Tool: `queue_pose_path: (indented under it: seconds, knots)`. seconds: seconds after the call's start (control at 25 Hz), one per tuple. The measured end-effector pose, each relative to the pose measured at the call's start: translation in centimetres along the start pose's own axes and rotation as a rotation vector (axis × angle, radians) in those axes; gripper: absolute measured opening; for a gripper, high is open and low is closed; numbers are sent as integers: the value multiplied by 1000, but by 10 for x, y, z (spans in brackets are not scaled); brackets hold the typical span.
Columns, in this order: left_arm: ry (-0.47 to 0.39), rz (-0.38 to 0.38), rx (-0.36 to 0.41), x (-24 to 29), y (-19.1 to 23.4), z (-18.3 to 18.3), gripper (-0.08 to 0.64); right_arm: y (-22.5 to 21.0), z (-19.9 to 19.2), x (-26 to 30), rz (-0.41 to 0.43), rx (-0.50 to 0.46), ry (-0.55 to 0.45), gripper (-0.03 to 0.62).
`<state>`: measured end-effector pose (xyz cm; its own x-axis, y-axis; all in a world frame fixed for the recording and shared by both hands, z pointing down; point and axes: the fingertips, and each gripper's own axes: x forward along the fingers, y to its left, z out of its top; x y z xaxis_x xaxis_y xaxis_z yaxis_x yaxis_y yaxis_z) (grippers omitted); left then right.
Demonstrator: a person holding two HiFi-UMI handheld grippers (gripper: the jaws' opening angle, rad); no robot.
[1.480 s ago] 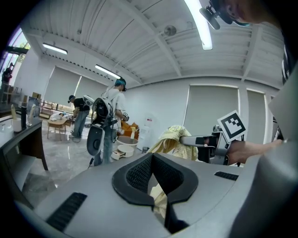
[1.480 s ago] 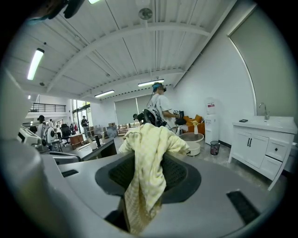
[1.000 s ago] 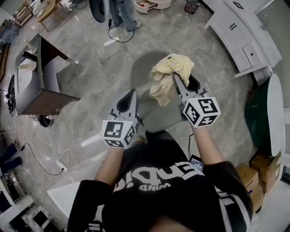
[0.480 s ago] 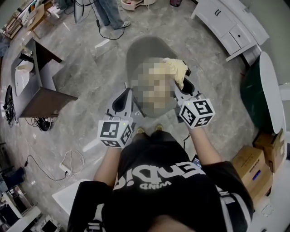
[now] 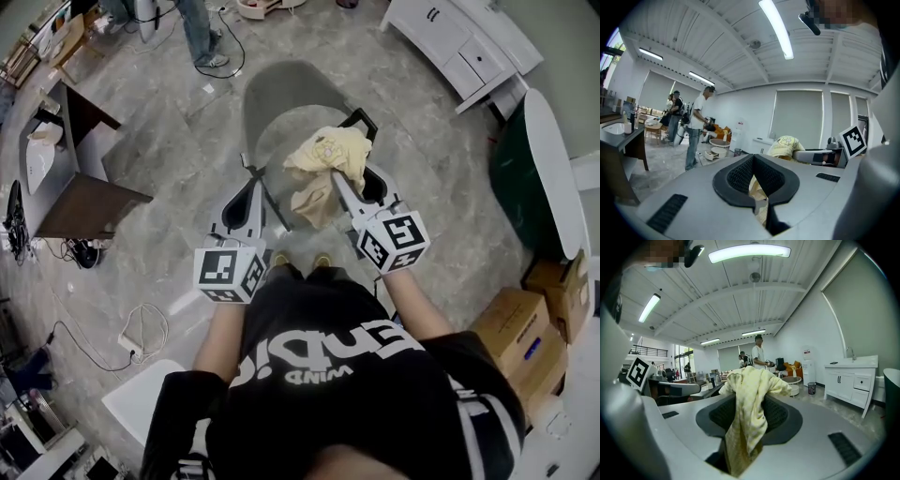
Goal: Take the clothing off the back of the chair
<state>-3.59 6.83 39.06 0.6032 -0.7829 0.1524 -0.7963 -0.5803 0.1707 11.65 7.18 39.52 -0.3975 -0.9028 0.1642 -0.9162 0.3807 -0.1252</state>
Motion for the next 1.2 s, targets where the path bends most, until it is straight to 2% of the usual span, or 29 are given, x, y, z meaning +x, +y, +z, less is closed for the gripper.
queue_pose_path:
  seconds: [0.4,0.72,1.2]
  knots:
    - [35,25,-16,-10,-16,-25,15,5,-44,-39,13,47,0,155]
    - [41,25,-10,-9,-23,-26,15,-4,-43,-48,6,60,-13,155]
    - [40,37,-13,-6,-26,-24,15,-2,-41,-42,46,73,-7,155]
